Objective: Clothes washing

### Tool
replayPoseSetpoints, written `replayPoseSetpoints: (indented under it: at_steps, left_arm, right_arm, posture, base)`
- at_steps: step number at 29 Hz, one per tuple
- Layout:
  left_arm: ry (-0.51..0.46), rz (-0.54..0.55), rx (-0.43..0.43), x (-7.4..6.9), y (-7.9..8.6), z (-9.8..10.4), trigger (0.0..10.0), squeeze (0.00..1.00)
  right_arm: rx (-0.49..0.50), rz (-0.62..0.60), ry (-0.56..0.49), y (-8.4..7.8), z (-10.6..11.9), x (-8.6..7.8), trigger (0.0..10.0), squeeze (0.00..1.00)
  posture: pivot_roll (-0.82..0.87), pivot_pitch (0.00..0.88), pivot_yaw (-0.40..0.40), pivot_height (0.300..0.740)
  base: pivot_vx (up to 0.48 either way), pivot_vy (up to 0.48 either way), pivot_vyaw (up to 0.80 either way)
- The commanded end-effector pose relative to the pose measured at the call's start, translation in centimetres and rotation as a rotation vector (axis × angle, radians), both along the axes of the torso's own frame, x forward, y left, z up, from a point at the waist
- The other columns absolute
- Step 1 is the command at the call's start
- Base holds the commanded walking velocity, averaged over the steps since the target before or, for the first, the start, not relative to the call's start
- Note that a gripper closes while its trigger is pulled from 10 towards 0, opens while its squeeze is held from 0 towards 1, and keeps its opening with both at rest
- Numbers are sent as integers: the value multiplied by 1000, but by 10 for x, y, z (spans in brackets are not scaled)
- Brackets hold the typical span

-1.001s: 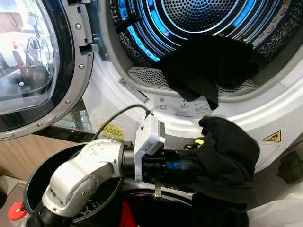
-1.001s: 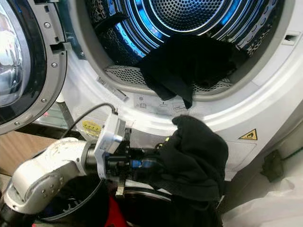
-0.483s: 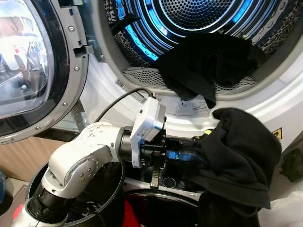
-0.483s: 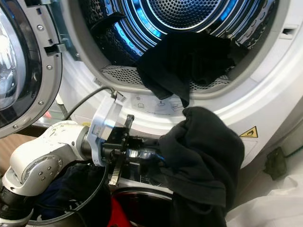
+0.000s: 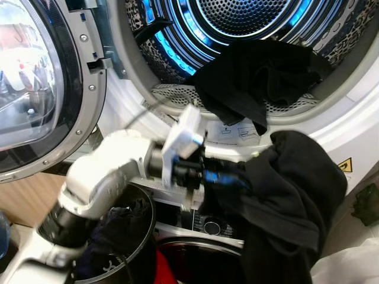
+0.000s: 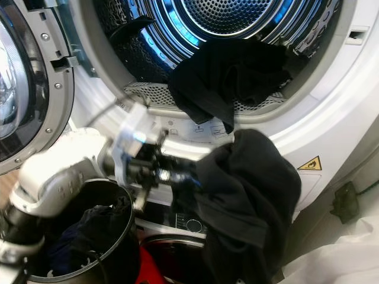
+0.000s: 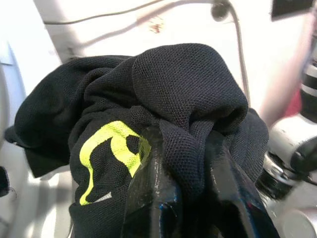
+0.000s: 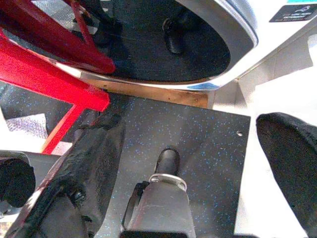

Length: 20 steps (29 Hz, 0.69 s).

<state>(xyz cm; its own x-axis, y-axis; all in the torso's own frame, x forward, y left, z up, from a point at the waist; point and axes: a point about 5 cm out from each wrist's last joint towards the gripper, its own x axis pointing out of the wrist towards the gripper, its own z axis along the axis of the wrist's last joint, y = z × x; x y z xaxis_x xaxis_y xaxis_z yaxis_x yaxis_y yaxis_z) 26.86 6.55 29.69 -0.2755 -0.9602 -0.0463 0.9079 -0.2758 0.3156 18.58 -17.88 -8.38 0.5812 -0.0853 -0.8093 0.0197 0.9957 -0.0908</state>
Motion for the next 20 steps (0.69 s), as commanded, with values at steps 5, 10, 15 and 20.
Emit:
replayPoseSetpoints:
  at_steps: [5, 10, 15, 20]
  left_arm:
    - [-78, -87, -19, 0, 0, 20, 0, 0]
    - [-223, 230, -381, 51, -1, 82, 0, 0]
    - [-320, 476, -559, 78, 4, 116, 0, 0]
    - [-392, 739, -676, 95, 17, 141, 0, 0]
  right_arm:
    - [10, -17, -10, 0, 0, 1, 10000, 0]
    - [7, -19, 3, 0, -2, -5, 10000, 0]
    - [8, -29, -2, -1, -2, -4, 10000, 0]
    - [7, -48, -7, -3, -1, -4, 10000, 0]
  posture:
    - [60, 0, 62, 740]
    - [47, 0, 69, 740]
    - [32, 0, 71, 740]
    - [15, 0, 73, 740]
  base:
    - [0, 0, 0]
    - [0, 0, 0]
    - [0, 0, 0]
    - [0, 0, 0]
